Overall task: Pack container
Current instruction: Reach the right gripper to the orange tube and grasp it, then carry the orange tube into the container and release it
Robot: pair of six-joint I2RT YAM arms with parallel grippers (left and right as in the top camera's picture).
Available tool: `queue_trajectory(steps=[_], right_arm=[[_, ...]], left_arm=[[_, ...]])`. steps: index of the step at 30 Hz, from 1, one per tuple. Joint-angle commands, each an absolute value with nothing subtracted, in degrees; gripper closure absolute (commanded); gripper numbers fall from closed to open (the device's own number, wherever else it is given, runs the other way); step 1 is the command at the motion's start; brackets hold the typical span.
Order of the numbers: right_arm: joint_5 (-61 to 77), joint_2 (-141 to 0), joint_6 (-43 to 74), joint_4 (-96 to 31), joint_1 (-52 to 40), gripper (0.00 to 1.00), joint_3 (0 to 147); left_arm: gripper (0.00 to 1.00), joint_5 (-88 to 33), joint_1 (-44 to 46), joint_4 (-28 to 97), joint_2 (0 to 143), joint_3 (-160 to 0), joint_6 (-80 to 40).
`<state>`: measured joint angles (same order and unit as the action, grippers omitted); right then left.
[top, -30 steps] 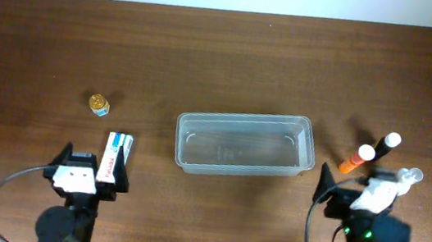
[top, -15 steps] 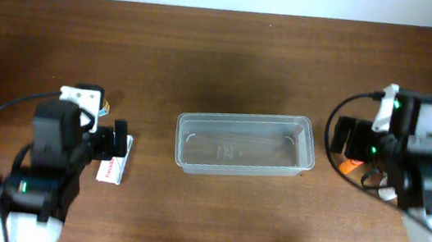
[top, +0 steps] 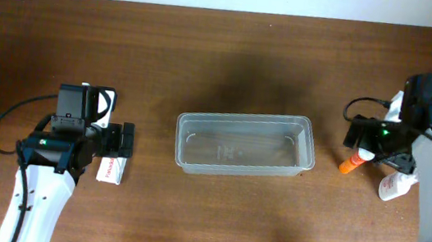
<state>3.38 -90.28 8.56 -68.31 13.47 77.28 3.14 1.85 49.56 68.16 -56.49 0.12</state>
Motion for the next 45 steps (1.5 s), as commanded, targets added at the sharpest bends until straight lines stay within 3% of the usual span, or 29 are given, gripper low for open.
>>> queue_trajectory(steps=[1,4,9,17,23,37,41,45], right_arm=[[4.5,-95.4,7.9,-67.9,13.6,0.01,77.9],[4.5,-99.6,8.0,-67.0,13.6,0.01,77.9],[4.3,-102.4,7.9,-65.6,13.6,0.16,77.9],[4.2,-102.1,7.9,-65.2,13.6,0.53,77.9],[3.9,-101.6,8.0,-65.5,13.6,0.66,78.3],[3.9,-96.1,7.7,-76.6,13.1,0.83,89.2],[4.6,-90.0,5.9,-80.9,8.7,0.83,93.3],[4.5,-84.3,5.8,-80.0,-2.1,0.83,93.3]], left_arm=[[0.00,2.3,1.7,49.6,68.2,-57.6,-0.5],[0.01,2.3,1.7,49.6,68.2,-57.6,-0.5],[0.01,2.3,1.7,49.8,68.2,-57.6,-0.5],[0.01,2.3,1.7,49.8,68.2,-57.6,-0.5],[0.01,2.3,1.7,49.8,68.2,-57.6,-0.5],[0.01,2.3,1.7,49.8,68.2,-57.6,-0.5],[0.01,2.3,1.7,49.8,68.2,-57.6,-0.5],[0.01,2.3,1.7,49.8,68.2,-57.6,-0.5]])
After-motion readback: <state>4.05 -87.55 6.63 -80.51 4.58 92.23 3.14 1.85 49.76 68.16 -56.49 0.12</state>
